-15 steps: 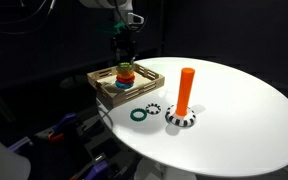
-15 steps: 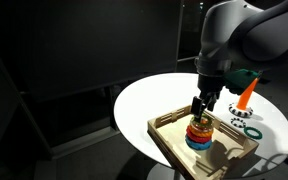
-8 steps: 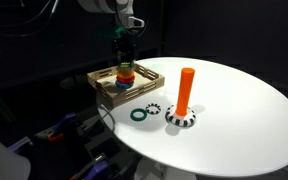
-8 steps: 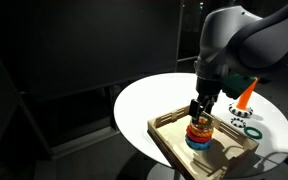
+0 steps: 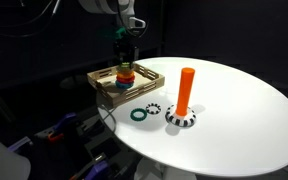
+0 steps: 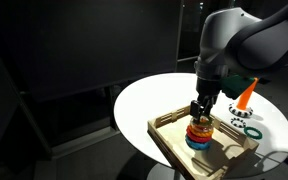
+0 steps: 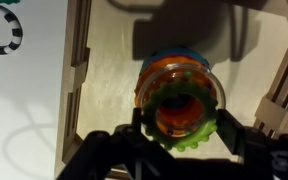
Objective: Remove the light green ring from the box
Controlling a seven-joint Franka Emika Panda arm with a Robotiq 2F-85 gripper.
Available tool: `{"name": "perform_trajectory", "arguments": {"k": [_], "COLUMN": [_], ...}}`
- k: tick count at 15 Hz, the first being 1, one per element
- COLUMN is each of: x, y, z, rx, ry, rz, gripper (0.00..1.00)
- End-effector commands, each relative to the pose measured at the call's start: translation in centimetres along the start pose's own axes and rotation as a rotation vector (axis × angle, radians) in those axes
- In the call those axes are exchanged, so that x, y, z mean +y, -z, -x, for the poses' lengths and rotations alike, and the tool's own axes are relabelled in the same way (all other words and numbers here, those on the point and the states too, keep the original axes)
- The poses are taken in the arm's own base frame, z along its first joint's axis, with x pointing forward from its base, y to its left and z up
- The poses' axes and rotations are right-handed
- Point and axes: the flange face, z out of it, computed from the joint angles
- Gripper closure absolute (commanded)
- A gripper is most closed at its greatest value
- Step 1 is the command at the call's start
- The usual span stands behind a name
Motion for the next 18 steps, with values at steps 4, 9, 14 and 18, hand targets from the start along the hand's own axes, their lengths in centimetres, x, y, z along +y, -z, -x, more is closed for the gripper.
{"name": "perform_trajectory", "arguments": {"k": [4, 9, 14, 18], "x": [2.6, 7.9, 13.0, 16.2], "y": [2.5, 3.3, 2.5, 0.4], "z": [-0.7, -0.4, 1.4, 3.7], "rx": [0.021, -0.015, -0.091, -0.124], "ry": [-0.066, -0.152, -0.242, -0.306], "rz": [-0.008, 0.005, 0.021, 0.018], "gripper": [0.51, 0.51, 0.51, 0.51]}}
